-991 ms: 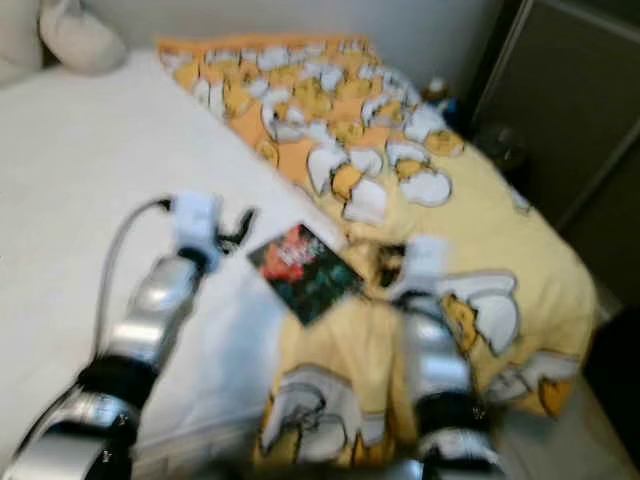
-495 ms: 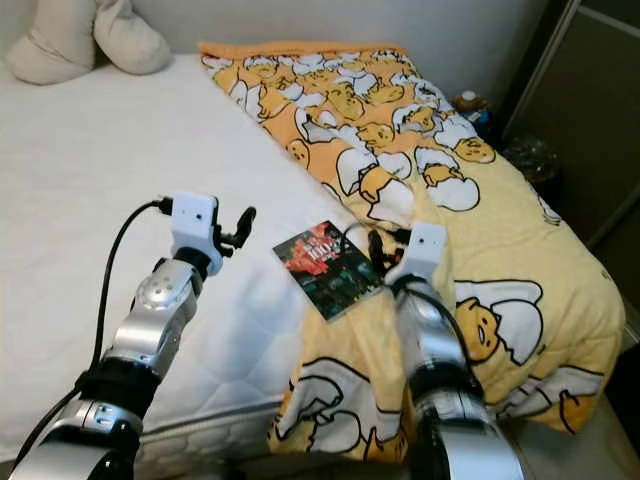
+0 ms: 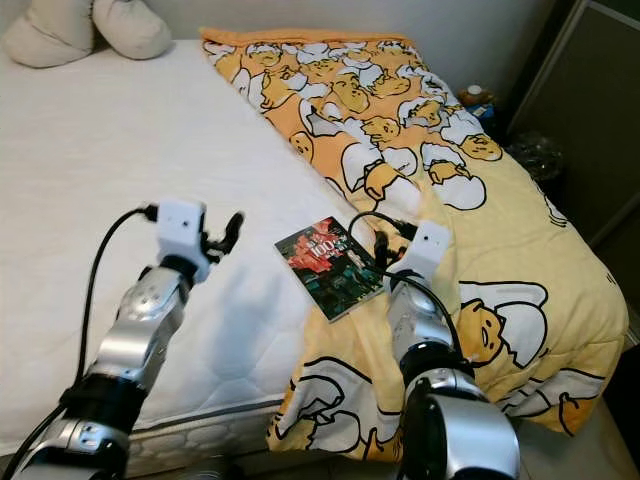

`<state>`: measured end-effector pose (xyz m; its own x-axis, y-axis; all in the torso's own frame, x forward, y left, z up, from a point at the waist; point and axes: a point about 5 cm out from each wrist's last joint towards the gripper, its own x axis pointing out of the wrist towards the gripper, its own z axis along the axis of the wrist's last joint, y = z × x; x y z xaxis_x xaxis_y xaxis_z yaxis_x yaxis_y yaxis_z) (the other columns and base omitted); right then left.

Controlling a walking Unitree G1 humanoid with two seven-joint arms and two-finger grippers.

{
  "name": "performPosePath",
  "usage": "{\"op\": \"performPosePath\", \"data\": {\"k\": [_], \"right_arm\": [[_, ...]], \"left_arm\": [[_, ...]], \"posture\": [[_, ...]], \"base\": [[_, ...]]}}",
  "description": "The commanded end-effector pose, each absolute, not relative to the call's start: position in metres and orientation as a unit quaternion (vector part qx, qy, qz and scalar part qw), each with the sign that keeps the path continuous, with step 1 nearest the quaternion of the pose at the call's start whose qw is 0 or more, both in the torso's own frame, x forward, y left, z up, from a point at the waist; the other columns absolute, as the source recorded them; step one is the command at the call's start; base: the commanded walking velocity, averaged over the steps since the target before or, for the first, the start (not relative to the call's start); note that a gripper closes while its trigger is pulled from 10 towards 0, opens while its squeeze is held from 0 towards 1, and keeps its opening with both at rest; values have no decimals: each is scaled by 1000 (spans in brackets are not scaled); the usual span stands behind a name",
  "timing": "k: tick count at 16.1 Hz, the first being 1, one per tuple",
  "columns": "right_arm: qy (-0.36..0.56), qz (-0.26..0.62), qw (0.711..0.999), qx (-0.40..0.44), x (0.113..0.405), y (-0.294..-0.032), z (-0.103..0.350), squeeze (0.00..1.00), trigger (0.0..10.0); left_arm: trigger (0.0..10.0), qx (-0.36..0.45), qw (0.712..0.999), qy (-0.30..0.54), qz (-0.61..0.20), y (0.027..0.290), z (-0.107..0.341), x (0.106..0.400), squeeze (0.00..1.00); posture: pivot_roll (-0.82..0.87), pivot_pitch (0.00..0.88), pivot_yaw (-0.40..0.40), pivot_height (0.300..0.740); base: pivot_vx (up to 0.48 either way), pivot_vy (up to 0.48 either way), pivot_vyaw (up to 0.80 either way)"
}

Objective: Clean up the room

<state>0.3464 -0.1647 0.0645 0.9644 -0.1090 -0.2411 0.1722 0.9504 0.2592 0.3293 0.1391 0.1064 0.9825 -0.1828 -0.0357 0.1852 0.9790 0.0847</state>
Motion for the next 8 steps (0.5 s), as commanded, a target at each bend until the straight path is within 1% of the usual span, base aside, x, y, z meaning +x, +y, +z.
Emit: {"op": "performPosePath", "data": {"k": [1,3,5,7,8], "right_arm": [[105,-70,985,119,344,-162,64,0,10000],[119,-57,988,81,321,-153,41,0,10000],[135,-54,984,106,295,-146,20,0,10000],[134,-53,981,133,286,-142,15,0,10000],[134,-52,980,134,285,-140,15,0,10000]], "left_arm": [[10000,47,995,3,-93,138,113,331,0],[10000,48,994,6,-96,136,111,330,0],[10000,50,993,9,-104,133,111,329,0],[10000,53,993,10,-109,132,111,329,0],[10000,54,992,10,-109,133,112,329,0]], "posture": [[160,0,-62,740],[145,0,-60,740],[134,0,-51,740],[126,0,-37,740],[123,0,-26,740]], "base": [[0,0,0],[0,0,0],[0,0,0],[0,0,0],[0,0,0]]}}
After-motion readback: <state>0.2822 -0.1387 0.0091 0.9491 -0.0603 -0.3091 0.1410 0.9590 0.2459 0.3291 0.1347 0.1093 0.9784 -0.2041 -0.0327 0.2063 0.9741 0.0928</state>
